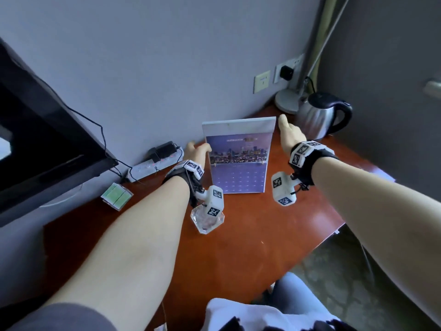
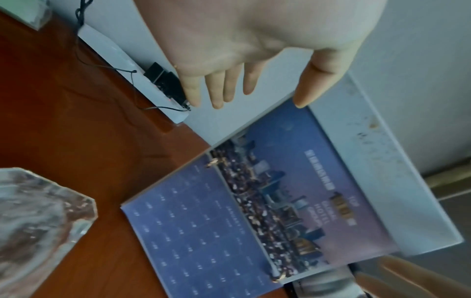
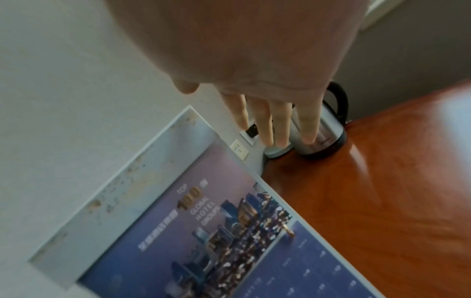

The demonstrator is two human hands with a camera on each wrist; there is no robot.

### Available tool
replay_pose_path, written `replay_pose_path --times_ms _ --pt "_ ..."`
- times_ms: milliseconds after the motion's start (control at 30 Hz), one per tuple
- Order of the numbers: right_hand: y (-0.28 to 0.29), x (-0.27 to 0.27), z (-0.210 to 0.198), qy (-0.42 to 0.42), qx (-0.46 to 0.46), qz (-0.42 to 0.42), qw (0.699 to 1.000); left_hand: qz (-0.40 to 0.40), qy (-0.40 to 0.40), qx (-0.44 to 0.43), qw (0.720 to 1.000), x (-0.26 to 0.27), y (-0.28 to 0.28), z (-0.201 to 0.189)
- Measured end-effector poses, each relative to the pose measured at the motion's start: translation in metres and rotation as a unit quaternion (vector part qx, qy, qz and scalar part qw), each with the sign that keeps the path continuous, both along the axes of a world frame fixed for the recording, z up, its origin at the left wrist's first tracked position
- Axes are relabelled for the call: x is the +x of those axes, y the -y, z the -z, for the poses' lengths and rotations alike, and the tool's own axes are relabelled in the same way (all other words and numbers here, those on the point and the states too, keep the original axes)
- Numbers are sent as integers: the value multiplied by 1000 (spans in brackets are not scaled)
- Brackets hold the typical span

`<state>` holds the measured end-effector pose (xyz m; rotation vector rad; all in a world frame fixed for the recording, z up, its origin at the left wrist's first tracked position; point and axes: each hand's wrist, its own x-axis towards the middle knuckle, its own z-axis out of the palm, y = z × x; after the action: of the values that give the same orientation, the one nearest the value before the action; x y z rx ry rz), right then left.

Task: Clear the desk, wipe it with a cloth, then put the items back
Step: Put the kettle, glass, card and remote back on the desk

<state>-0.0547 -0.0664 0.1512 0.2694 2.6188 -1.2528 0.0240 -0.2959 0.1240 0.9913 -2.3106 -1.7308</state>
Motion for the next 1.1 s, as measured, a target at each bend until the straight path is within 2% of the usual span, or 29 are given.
replay_pose_path --times_ms 67,167,433,567,733,867,1100 --pt "3 -3 -1 15 -40 1 999 4 -6 -7 1000 -9 -9 -7" --pt "9 -10 -5 4 -37 -56 998 10 2 -27 1000 -20 -24 -14" --pt "-7 -38 -3 14 -91 -141 986 -96 6 -3 995 -39 -56 -13" --pt "-20 -60 -6 23 -156 -146 977 -97 18 -8 995 -47 -80 -29" --pt "-31 -91 -14 29 -189 -161 968 -102 11 12 995 -65 -101 -37" --pt "-30 -128 -25 28 -190 -171 966 -109 20 22 994 -97 -99 -41" --pt "-4 -197 -35 11 -180 -171 969 -119 -11 46 992 -158 -85 -51"
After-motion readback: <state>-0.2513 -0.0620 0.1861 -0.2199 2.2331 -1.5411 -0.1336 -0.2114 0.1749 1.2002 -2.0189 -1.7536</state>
